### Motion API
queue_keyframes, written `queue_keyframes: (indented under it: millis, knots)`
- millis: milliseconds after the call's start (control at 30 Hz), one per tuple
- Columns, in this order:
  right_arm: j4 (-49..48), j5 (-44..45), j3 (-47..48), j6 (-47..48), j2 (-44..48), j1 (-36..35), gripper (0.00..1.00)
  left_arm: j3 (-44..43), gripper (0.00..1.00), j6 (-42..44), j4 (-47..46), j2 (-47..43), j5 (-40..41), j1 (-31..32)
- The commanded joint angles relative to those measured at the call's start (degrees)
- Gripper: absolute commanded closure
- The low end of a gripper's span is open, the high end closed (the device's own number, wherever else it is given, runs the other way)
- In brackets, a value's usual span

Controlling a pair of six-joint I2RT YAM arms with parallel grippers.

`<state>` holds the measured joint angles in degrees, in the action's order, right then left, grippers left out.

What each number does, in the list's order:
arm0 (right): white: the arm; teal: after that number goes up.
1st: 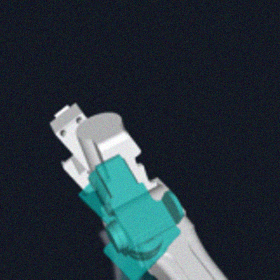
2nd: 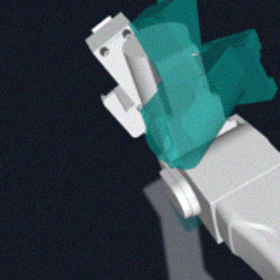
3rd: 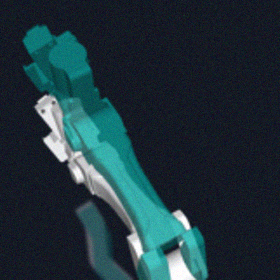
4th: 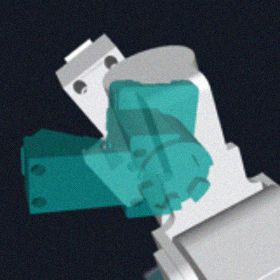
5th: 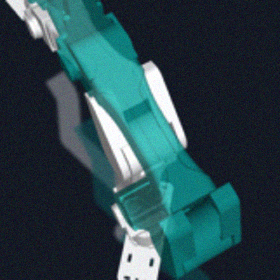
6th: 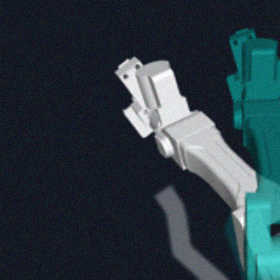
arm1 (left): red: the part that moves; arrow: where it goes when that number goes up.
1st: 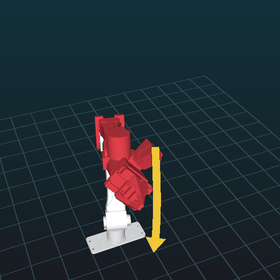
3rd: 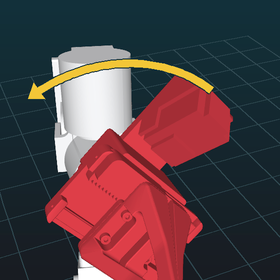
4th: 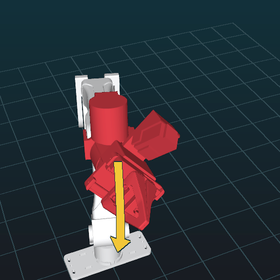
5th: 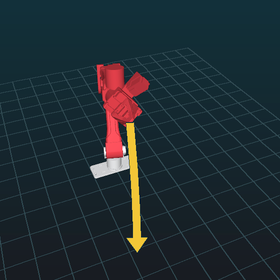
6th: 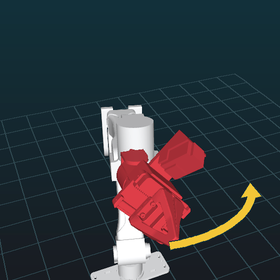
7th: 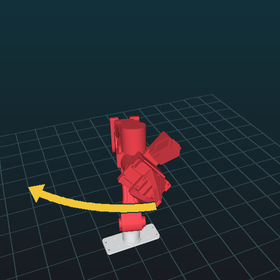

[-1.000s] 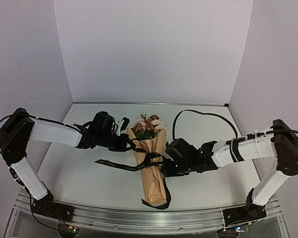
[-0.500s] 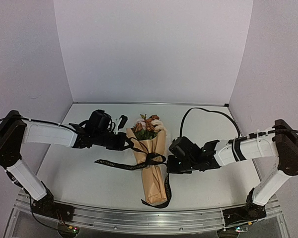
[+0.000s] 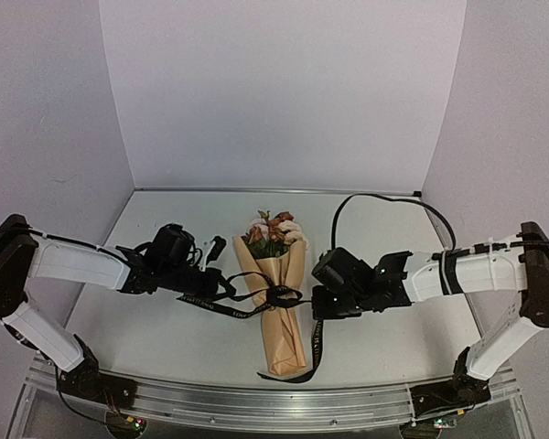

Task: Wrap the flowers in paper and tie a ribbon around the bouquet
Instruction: Cross the half-tied ribbon over the folded bouquet.

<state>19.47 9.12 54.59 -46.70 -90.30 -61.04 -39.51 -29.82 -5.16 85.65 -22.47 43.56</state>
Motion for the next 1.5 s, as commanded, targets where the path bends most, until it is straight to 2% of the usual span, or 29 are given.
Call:
queue_keyframes:
  millis: [0,200,367,467,600,700,767,867,1000,1133,1267,1467]
  knots:
    - [0.8,0.1,4.2,-0.1,-1.3,-1.9,1.00,2.4,0.99,-0.4,-3.6,-0.7,-1.1,2.6]
    - [-0.4,1.2,3.9,-3.7,-2.9,-1.9,1.00,6.0,0.89,-3.9,-4.0,-3.1,5.7,3.6]
    - [-1.5,1.0,2.5,-3.8,-2.9,-1.9,1.00,9.7,0.73,-8.6,-4.0,-7.0,12.4,3.6]
    - [-2.2,0.5,2.3,-3.1,-2.6,-2.0,1.00,11.1,0.67,-10.2,-2.2,-10.0,15.9,3.6]
    - [-2.5,0.0,3.1,-2.0,-2.9,-2.4,1.00,11.5,0.62,-10.2,-0.1,-16.7,17.8,3.6]
    - [-2.6,-0.5,3.4,-1.9,-3.2,-2.6,1.00,8.3,0.58,-6.3,0.3,-20.2,17.8,3.6]
    - [-2.8,-0.5,3.4,-2.0,-3.3,-2.7,1.00,3.3,0.57,-1.7,0.9,-18.1,17.6,3.6]
    - [-3.8,-0.3,2.3,-3.2,-3.1,-2.8,1.00,-7.2,0.59,4.1,3.0,-9.5,14.4,3.6]
    - [-8.8,-0.8,-1.3,-6.8,-1.9,-2.8,1.00,-20.1,0.67,9.1,5.7,4.3,5.8,3.6]
    - [-15.0,-1.8,-4.4,-9.5,-1.5,-2.8,1.00,-29.2,0.70,12.0,10.1,13.7,-1.3,4.2]
    - [-17.8,-2.0,-6.3,-11.1,-1.2,-2.7,1.00,-35.8,0.70,15.1,16.8,19.4,-2.8,6.1]
    - [-21.2,-1.8,-8.2,-12.2,0.0,-2.5,1.00,-35.3,0.67,14.1,18.2,20.6,-1.2,7.6]
